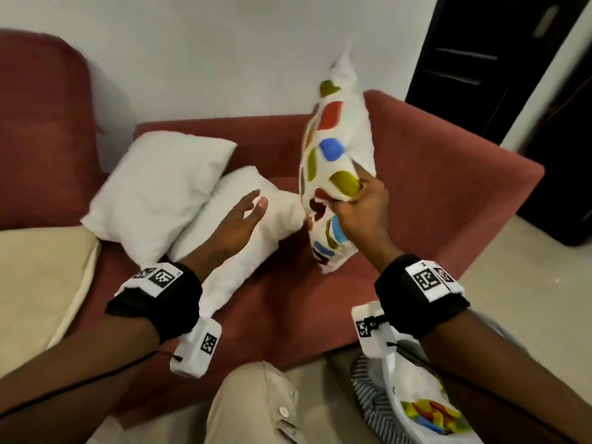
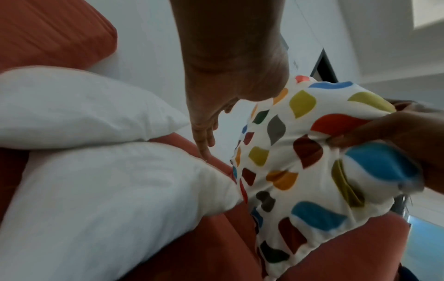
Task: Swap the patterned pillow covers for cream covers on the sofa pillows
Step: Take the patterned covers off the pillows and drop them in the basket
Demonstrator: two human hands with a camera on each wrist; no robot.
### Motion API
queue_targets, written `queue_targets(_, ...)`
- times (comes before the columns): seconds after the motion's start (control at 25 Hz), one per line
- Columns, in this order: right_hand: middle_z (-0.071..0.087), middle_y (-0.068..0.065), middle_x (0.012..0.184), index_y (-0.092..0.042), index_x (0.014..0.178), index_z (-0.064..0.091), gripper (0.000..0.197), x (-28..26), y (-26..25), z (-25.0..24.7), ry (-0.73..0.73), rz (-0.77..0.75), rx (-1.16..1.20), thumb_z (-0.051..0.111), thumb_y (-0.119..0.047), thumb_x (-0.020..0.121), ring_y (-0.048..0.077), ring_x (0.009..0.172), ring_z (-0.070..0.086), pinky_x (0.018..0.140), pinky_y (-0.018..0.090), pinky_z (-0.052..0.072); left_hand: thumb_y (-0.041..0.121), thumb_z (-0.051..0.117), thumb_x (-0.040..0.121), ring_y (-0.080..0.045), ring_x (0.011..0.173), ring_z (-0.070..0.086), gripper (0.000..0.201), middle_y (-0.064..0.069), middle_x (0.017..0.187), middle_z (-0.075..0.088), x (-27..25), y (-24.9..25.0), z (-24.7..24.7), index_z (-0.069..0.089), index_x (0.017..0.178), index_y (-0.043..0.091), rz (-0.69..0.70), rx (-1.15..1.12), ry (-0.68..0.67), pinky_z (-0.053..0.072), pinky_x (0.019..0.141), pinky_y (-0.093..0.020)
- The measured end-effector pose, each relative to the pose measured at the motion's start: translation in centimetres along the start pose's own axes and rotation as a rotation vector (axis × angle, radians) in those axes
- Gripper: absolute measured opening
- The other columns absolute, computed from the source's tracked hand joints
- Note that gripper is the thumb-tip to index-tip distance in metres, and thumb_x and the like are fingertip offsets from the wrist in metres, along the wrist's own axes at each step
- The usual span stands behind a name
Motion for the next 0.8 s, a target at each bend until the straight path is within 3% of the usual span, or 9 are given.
queue_targets(0.08, 0.074, -0.008, 0.105, -0.043, 0.133, 0.054, 0.071, -2.2, -5.0, 1.7, -0.08, -0.197, -0.24, 0.073, -0.022, 0.068, 0.014, 0.093, 0.07, 0.079, 0.033, 0.057, 0.063, 0.034, 0.093, -0.021, 0.126, 0.048, 0.067, 0.016, 0.137, 0.038, -1.9, 2.2, -3.0, 0.018, 0.151, 0.036, -0.04, -0.204, 0.072, 0.044, 0.102, -0.051)
queue_targets(0.16, 0.073, -0.006, 0.095, -0.046, 0.135, 0.051, 0.072, -5.8, -9.2, 3.7, -0.142, -0.432, -0.382, 0.072, -0.018, 0.072, 0.02, 0.085, 0.069, 0.072, 0.031, 0.055, 0.065, 0.033, 0.093, -0.022, 0.119, 0.054, 0.068, 0.013, 0.135, 0.043, -4.1, 4.2, -7.2, 0.014, 0.152, 0.036, -0.041, -0.365, 0.204, 0.049, 0.095, -0.053)
queue_targets(0.24, 0.064, -0.004, 0.078, -0.035, 0.137, 0.053, 0.065, -10.7, -11.8, 6.6, -0.258, -0.714, -0.452, 0.069, -0.017, 0.077, 0.023, 0.068, 0.063, 0.058, 0.03, 0.047, 0.07, 0.039, 0.089, -0.014, 0.096, 0.063, 0.063, 0.003, 0.115, 0.062, -7.5, 5.2, -12.3, 0.046, 0.135, 0.027, -0.025, -0.433, 0.347, 0.055, 0.082, -0.044)
queue_targets(0.32, 0.055, -0.002, 0.069, -0.028, 0.137, 0.055, 0.06, -15.4, -12.3, 9.8, -0.366, -0.869, -0.523, 0.072, -0.021, 0.08, 0.023, 0.053, 0.057, 0.047, 0.029, 0.037, 0.06, 0.055, 0.087, -0.011, 0.081, 0.065, 0.043, 0.001, 0.096, 0.069, -11.6, 4.2, -16.7, 0.06, 0.11, 0.024, -0.045, -0.376, 0.455, 0.054, 0.071, -0.033)
queue_targets(0.4, 0.056, 0.002, 0.072, -0.026, 0.14, 0.051, 0.062, -19.4, -11.6, 12.6, -0.508, -0.865, -0.556, 0.07, -0.021, 0.081, 0.029, 0.053, 0.057, 0.046, 0.031, 0.036, 0.031, 0.068, 0.088, -0.02, 0.09, 0.066, 0.031, -0.003, 0.106, 0.068, -15.6, 1.2, -20.6, 0.058, 0.115, 0.019, -0.1, -0.243, 0.541, 0.056, 0.068, -0.034)
queue_targets(0.48, 0.06, 0.007, 0.086, -0.027, 0.146, 0.042, 0.071, -23.3, -10.9, 14.7, -0.732, -0.817, -0.625, 0.059, -0.014, 0.079, 0.034, 0.063, 0.059, 0.051, 0.035, 0.037, 0.011, 0.07, 0.083, -0.028, 0.092, 0.066, 0.04, -0.009, 0.109, 0.065, -19.2, -2.8, -23.7, 0.052, 0.119, 0.013, -0.213, -0.103, 0.58, 0.058, 0.065, -0.04)
queue_targets(0.6, 0.06, 0.001, 0.111, -0.036, 0.15, 0.025, 0.085, -27.7, -9.8, 16.1, -1.032, -0.658, -0.699, 0.061, -0.01, 0.078, 0.031, 0.093, 0.061, 0.071, 0.037, 0.045, 0.006, 0.069, 0.081, -0.029, 0.098, 0.062, 0.048, -0.01, 0.118, 0.057, -23.1, -7.0, -25.8, 0.048, 0.123, 0.015, -0.326, 0.038, 0.522, 0.059, 0.067, -0.043)
queue_targets(0.68, 0.059, -0.002, 0.125, -0.037, 0.147, 0.029, 0.079, -28.9, -9.7, 16.1, -1.172, -0.596, -0.638, 0.063, -0.016, 0.079, 0.026, 0.109, 0.058, 0.087, 0.037, 0.048, 0.005, 0.07, 0.078, -0.03, 0.103, 0.057, 0.057, -0.008, 0.12, 0.052, -24.4, -8.8, -26.2, 0.047, 0.128, 0.017, -0.36, 0.167, 0.476, 0.058, 0.069, -0.041)
queue_targets(0.8, 0.063, -0.005, 0.118, -0.035, 0.138, 0.042, 0.067, -30.5, -10.5, 15.5, -1.273, -0.583, -0.554, 0.067, -0.023, 0.077, 0.02, 0.104, 0.059, 0.087, 0.035, 0.048, 0.011, 0.066, 0.075, -0.033, 0.119, 0.049, 0.056, -0.013, 0.127, 0.05, -24.6, -9.8, -26.4, 0.051, 0.129, 0.018, -0.368, 0.542, 0.43, 0.047, 0.093, -0.04)
Point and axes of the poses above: each hand's wrist, its own x-axis towards the middle knuckle, its own z-axis out of the palm, y = z × x, the point moved 4 cm from there along x, towards the middle knuckle
